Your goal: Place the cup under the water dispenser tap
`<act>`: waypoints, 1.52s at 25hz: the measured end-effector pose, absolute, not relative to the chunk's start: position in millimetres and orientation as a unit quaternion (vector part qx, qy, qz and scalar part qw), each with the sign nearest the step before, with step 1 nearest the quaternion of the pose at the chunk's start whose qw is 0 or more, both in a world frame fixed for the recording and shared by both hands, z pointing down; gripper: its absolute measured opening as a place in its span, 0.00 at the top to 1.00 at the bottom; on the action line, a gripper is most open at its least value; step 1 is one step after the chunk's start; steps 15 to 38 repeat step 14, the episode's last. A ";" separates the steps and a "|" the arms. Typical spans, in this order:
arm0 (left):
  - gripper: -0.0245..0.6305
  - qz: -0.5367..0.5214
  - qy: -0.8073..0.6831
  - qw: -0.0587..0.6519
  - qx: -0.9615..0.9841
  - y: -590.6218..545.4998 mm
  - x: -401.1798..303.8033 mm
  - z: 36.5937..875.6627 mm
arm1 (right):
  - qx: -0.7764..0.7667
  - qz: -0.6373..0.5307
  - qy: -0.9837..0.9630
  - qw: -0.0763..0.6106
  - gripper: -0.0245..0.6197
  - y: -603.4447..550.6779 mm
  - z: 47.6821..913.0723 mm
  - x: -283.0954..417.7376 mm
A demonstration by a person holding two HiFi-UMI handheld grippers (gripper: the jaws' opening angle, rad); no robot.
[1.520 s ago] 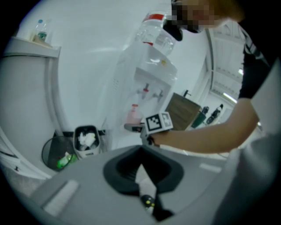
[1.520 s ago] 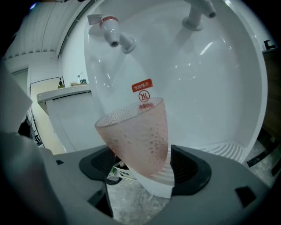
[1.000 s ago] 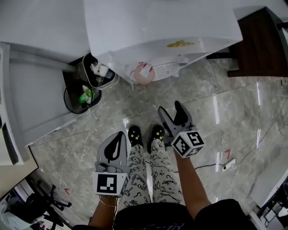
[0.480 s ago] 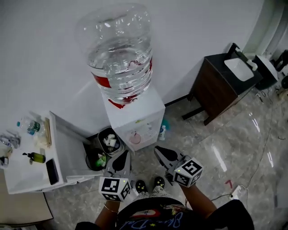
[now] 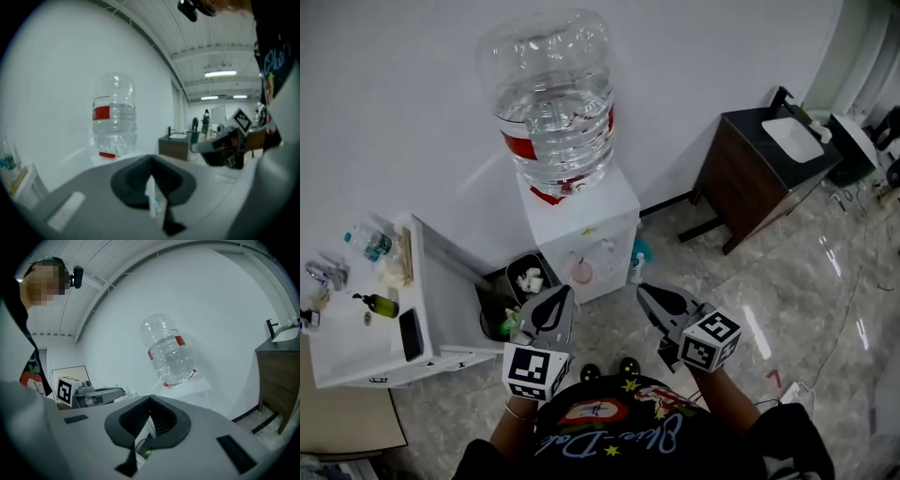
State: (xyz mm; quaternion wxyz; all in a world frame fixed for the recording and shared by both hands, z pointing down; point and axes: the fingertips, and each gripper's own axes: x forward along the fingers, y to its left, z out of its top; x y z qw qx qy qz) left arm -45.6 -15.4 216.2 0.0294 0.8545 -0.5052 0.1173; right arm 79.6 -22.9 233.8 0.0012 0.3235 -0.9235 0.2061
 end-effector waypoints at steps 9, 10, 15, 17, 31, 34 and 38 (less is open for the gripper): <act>0.97 0.104 -0.522 0.026 0.846 -24.2 -64.1 204.9 | 0.346 0.172 -0.922 -0.017 0.94 -31.1 213.3 74.2; 0.97 0.105 -0.525 0.027 0.844 -24.9 -67.2 205.4 | 0.347 0.175 -0.921 -0.015 0.94 -31.0 214.4 75.3; 0.97 0.098 -0.535 0.031 0.838 -27.0 -76.9 206.2 | 0.352 0.172 -0.920 -0.013 0.94 -32.9 216.8 81.1; 0.97 0.098 -0.535 0.031 0.838 -27.0 -76.9 206.2 | 0.352 0.172 -0.920 -0.013 0.94 -32.9 216.8 81.1; 0.97 0.098 -0.535 0.031 0.838 -27.0 -76.9 206.2 | 0.352 0.172 -0.920 -0.013 0.94 -32.9 216.8 81.1; 0.97 0.098 -0.535 0.031 0.838 -27.0 -76.9 206.2 | 0.352 0.172 -0.920 -0.013 0.94 -32.9 216.8 81.1; 0.97 0.098 -0.535 0.031 0.838 -27.0 -76.9 206.2 | 0.352 0.172 -0.920 -0.013 0.94 -32.9 216.8 81.1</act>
